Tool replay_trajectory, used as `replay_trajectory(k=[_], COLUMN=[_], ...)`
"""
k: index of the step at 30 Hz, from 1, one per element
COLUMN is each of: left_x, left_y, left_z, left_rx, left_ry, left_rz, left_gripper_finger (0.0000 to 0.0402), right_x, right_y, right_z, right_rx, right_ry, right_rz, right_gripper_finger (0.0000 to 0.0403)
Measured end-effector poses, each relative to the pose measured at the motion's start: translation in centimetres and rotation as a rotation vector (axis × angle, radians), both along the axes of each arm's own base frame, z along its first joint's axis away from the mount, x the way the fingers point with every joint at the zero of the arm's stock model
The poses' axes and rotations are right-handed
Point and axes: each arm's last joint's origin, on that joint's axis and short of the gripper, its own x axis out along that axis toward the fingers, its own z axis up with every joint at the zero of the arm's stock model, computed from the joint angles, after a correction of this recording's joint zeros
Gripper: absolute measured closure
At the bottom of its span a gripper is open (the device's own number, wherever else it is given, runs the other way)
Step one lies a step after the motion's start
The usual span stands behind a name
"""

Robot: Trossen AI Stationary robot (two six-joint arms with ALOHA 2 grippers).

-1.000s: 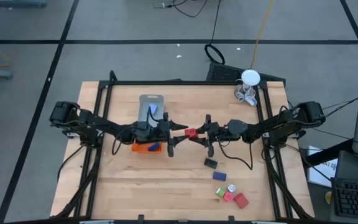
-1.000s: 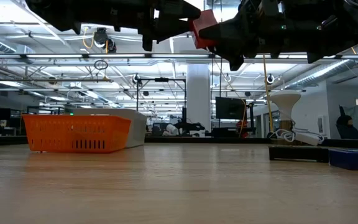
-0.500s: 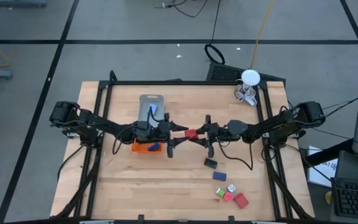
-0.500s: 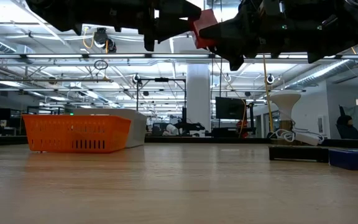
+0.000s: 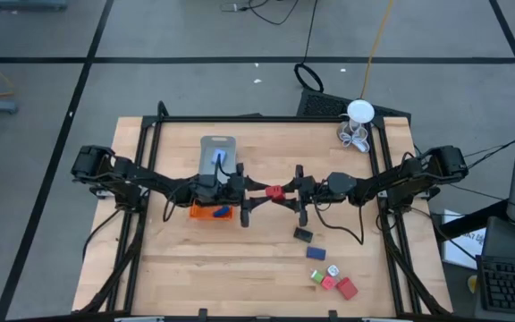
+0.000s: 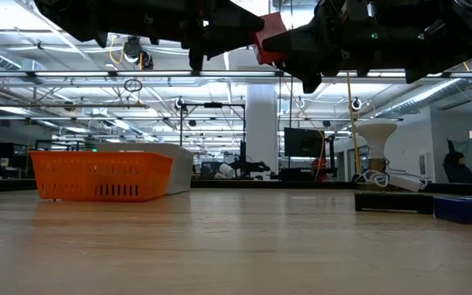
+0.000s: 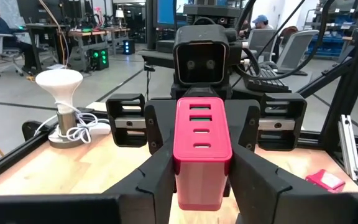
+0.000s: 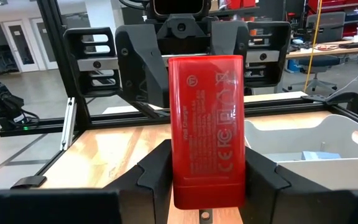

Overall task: Pick & Place Office items
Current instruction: Put the top red charger adapter into the gray bin

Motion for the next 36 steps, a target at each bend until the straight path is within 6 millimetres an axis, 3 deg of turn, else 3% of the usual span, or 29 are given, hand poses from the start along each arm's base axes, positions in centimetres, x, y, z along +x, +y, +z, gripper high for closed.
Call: replay_trajectory(k=[25,36], left_x=[0.0,-0.4], left_y=[0.1,0.4], left_z=[0.0,1.0], left_rx=[0.007,0.068], left_ry=[0.003,-0.017], left_rz=[0.001,0.091], left_gripper_finger=[0.0281,0.0282], right_x=[0.0,-0.6], right_y=[0.0,-0.1], right_z=[-0.2,0.1], right_rx=[0.013,0.031], right_ry=[0.017,0.087], right_rz=[-0.001,-0.006], right_gripper_finger=[0.0273,0.0188])
